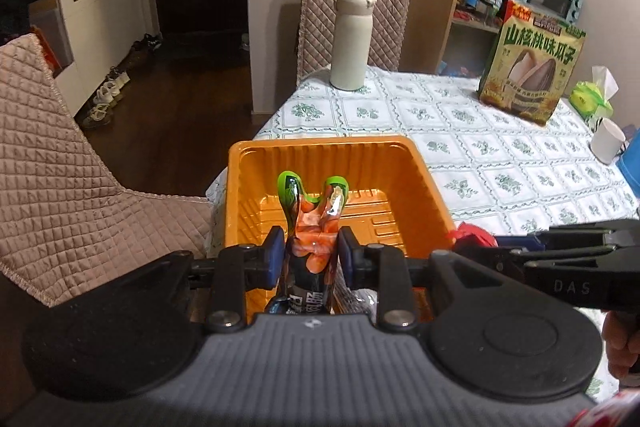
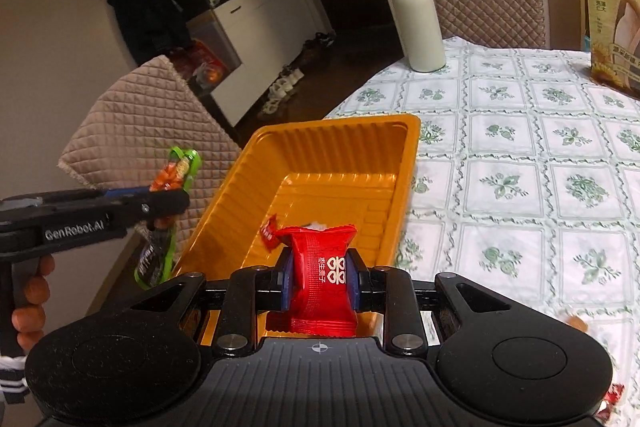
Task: Organize snacks
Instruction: 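Carry the dark snack bar and red candy pack over the orange tray with both grippers, then open left gripper to drop the snack bar while right gripper drops the red pack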
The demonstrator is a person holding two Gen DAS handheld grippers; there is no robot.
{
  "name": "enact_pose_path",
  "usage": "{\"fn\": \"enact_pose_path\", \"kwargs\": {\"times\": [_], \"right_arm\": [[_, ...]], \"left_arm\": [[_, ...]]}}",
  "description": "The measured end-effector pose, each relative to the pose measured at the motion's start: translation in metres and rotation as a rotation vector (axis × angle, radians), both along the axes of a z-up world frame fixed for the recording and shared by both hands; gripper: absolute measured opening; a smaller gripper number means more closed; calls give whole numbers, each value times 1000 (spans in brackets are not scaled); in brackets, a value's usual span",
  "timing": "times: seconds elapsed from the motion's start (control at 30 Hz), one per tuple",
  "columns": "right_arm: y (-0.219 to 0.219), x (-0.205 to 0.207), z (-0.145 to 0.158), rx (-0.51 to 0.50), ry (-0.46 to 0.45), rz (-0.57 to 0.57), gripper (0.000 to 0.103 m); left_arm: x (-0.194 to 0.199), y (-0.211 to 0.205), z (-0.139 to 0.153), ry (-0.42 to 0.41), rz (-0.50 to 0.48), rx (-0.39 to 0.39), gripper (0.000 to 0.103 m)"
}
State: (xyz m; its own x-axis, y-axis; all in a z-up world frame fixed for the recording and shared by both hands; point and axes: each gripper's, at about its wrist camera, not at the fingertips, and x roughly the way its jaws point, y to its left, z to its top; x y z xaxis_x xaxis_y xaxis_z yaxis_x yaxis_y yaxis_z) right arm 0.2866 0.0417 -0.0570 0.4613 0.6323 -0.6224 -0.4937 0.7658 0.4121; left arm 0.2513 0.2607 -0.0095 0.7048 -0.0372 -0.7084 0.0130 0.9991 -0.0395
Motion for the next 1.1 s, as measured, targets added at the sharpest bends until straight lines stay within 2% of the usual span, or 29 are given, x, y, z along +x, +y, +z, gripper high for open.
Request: {"fn": "enact_pose_path", "kwargs": {"times": [0.33, 0.63, 0.87, 1.1], "right_arm": [[22, 32, -10, -29, 4, -44, 27], [21, 50, -13, -44, 15, -80, 27], [21, 53, -13, -47, 17, -93, 27], [24, 51, -12, -42, 22, -83, 27]], "left_arm": [[50, 6, -29, 66, -49, -10, 26], [83, 1, -51, 115, -71, -31, 26], [92, 1, -62, 131, -71, -54, 27], [79, 11, -55, 125, -52, -80, 27]]}}
